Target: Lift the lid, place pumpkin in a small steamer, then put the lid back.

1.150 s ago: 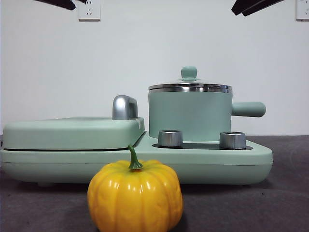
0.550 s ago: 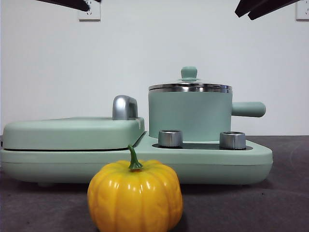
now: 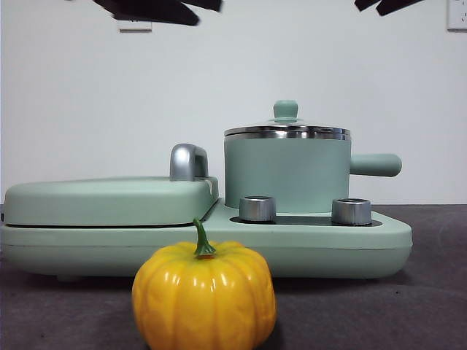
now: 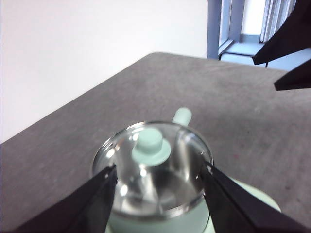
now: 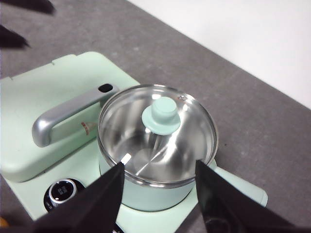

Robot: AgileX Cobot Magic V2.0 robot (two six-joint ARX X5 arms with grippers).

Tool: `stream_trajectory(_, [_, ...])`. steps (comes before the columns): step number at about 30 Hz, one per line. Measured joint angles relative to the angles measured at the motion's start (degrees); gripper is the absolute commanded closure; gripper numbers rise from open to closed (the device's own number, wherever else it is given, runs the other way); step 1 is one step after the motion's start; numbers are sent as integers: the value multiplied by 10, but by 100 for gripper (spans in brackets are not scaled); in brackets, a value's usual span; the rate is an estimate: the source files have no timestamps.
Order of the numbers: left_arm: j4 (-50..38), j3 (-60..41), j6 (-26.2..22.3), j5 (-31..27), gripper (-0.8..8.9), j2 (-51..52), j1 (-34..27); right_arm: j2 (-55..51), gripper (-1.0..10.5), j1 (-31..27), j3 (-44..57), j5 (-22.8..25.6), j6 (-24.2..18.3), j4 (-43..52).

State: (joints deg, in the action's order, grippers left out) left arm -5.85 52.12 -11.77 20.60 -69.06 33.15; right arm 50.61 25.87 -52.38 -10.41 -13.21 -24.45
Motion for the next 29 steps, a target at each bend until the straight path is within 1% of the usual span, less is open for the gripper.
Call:
stream_trajectory(4, [-54, 0, 9, 0, 534, -49, 13, -10, 714, 0, 0, 0, 7, 3])
stream_trajectory(11, [-140, 16, 9, 0, 533, -132, 22, -13, 714, 0, 0, 0, 13, 3])
stream_trajectory(22, [-139, 125, 11, -1, 533, -252, 23, -13, 715, 0, 0, 0, 13, 3])
stream_trajectory(26, [-137, 160, 28, -1, 533, -284, 26, -13, 715, 0, 0, 0, 13, 3])
stream_trajectory(29, [-137, 169, 37, -1, 533, -298, 29, -13, 715, 0, 0, 0, 13, 3])
